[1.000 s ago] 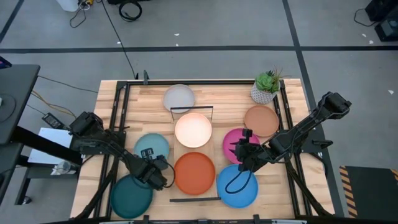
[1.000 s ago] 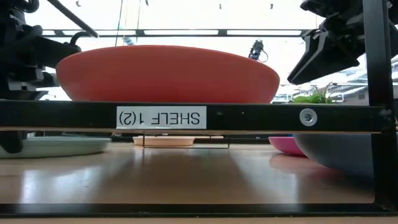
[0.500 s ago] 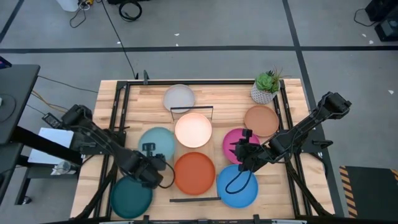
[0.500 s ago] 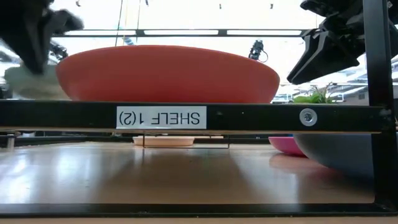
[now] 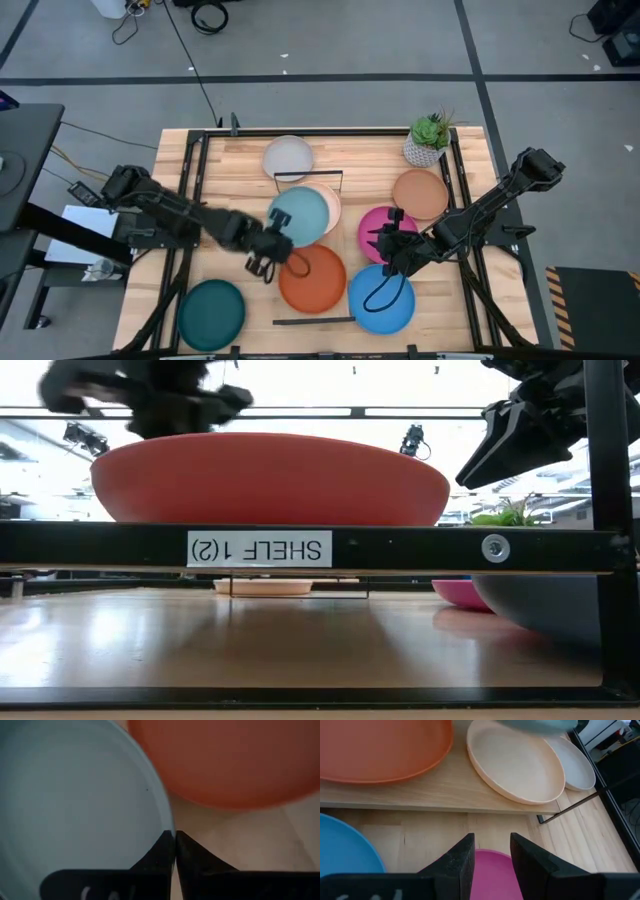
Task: Place and stack plates onto a shelf
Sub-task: Stack the light blue plate on top of the light orange plate on the shelf
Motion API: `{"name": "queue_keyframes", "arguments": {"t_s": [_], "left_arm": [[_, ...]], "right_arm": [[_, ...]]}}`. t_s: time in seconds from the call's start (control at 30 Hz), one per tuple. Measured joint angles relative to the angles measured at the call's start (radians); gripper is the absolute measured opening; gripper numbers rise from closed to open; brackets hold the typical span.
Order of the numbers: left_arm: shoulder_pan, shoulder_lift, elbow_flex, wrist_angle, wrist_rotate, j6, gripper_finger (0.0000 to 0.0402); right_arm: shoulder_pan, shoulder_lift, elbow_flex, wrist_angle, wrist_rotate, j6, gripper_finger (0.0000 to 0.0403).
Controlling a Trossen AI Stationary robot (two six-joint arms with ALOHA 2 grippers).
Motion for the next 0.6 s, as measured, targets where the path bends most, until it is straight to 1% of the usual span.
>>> {"name": "queue_keyframes", "arguments": {"t_s": [0.1, 0.17, 0.23, 0.3, 0.4, 0.53, 0.6], "left_arm": [[0.089, 0.0, 0.0, 0.054, 0.086, 0.083, 0.0014], [0.141, 0.0, 0.0, 0.072, 0.147, 0.108, 0.0014], [0.183, 0.004, 0.0, 0.085, 0.193, 0.109, 0.0014], [0.213, 0.014, 0.0, 0.091, 0.205, 0.094, 0.0023], [0.233, 0.024, 0.0, 0.124, 0.208, 0.082, 0.0064], [0.228, 0.025, 0.0, 0.156, 0.195, 0.07, 0.0134], [0.215, 0.023, 0.007, 0.14, 0.194, 0.051, 0.0161]], "right_arm": [[0.0, 0.0, 0.0, 0.002, 0.0, 0.0, 0.0131], [0.0, 0.0, 0.0, 0.004, 0.0, -0.003, 0.0131], [0.0, 0.0, 0.0, 0.006, 0.0, -0.005, 0.0131], [0.0, 0.0, 0.0, 0.007, 0.0, -0.006, 0.0131], [0.0, 0.0, 0.0, 0.008, 0.0, -0.007, 0.0131], [0.0, 0.0, 0.0, 0.021, -0.008, -0.004, 0.0131], [0.0, 0.0, 0.0, 0.027, -0.02, -0.004, 0.0131]]}}
